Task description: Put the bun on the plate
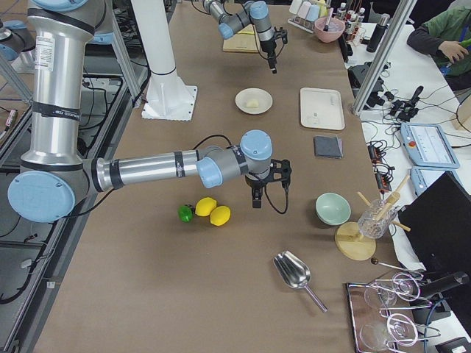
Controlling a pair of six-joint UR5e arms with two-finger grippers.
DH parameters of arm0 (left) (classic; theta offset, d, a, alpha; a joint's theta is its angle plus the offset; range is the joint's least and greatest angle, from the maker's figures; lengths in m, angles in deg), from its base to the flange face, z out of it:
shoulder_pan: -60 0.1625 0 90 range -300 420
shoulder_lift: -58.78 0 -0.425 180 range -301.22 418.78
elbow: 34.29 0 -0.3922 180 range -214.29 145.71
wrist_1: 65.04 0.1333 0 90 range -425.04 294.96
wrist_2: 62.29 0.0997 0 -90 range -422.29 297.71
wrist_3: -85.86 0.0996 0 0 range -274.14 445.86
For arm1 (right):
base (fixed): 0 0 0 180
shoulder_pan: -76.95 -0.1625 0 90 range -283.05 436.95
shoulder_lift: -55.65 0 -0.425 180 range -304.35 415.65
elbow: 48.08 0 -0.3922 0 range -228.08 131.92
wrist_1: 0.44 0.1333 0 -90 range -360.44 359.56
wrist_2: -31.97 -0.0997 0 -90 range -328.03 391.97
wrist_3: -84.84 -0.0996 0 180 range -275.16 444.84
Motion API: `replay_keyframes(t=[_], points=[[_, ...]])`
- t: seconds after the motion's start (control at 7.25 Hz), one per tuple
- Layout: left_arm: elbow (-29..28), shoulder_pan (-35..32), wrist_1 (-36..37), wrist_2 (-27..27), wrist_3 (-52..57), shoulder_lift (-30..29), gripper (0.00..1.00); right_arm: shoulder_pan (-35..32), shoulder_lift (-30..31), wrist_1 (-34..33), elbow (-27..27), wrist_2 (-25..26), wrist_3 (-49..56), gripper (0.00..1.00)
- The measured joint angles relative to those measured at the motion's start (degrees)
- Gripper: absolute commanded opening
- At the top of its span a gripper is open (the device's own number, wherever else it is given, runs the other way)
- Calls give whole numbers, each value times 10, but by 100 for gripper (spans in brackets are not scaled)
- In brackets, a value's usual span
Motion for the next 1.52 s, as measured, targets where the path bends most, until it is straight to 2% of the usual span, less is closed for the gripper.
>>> replay_keyframes(t=[0.28,0.41,0.69,0.97,1.24,1.52], points=[[-13,-62,-81,-3,37,62,98,-16,11,-1,-9,-1,22,100],[-19,-102,-93,-27,64,84,98,-30,14,-2,-23,-2,42,100],[-18,-214,-18,-148,236,128,98,-59,19,-2,-49,-2,77,100],[-17,-324,61,-217,424,179,97,-94,37,-10,-56,-12,119,100],[-33,-408,76,-287,518,234,98,-133,34,-75,-52,-36,166,100],[-67,-470,77,-341,559,252,98,-142,-1,-151,-47,-40,185,100]])
